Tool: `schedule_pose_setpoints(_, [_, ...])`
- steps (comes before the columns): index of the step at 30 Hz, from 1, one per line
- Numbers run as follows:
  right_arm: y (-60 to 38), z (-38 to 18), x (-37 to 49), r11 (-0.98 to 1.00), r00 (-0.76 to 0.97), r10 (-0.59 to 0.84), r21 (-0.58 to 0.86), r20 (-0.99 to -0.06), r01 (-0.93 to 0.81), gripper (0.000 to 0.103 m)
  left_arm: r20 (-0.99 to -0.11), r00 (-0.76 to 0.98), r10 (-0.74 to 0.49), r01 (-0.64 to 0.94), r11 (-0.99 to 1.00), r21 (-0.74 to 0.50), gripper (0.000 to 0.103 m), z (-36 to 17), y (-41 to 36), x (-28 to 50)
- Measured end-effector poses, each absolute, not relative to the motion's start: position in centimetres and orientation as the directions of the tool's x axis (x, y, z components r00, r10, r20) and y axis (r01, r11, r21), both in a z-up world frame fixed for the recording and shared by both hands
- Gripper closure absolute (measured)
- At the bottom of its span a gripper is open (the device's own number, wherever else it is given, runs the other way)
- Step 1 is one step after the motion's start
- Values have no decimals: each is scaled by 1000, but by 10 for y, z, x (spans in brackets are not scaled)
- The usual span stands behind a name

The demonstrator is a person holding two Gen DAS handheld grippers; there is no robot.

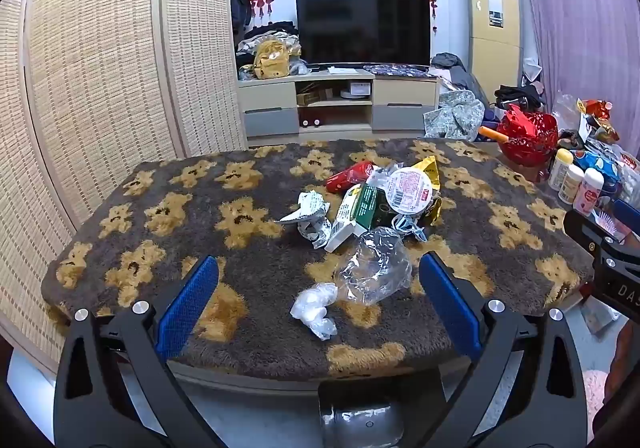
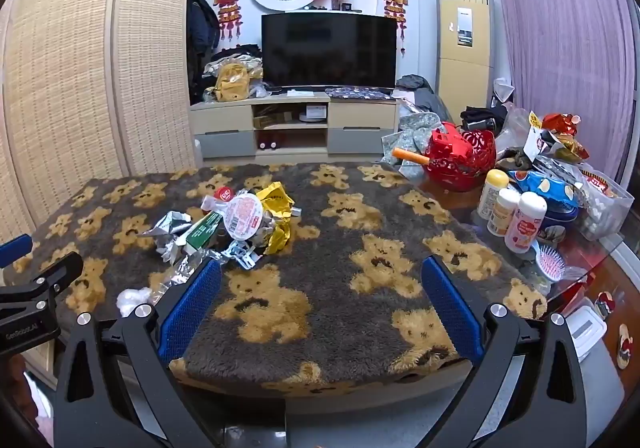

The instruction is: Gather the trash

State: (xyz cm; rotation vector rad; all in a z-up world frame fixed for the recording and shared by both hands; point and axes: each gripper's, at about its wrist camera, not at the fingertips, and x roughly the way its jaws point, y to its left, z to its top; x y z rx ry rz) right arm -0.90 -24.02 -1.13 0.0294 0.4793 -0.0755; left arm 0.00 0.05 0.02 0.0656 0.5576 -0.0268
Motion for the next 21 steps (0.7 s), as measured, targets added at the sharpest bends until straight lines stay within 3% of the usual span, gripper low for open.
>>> schedule_pose_setpoints(21, [-238, -13, -9, 997, 882, -56, 19, -468, 73, 3, -516, 856, -12, 43, 998, 50, 8, 4, -3, 0])
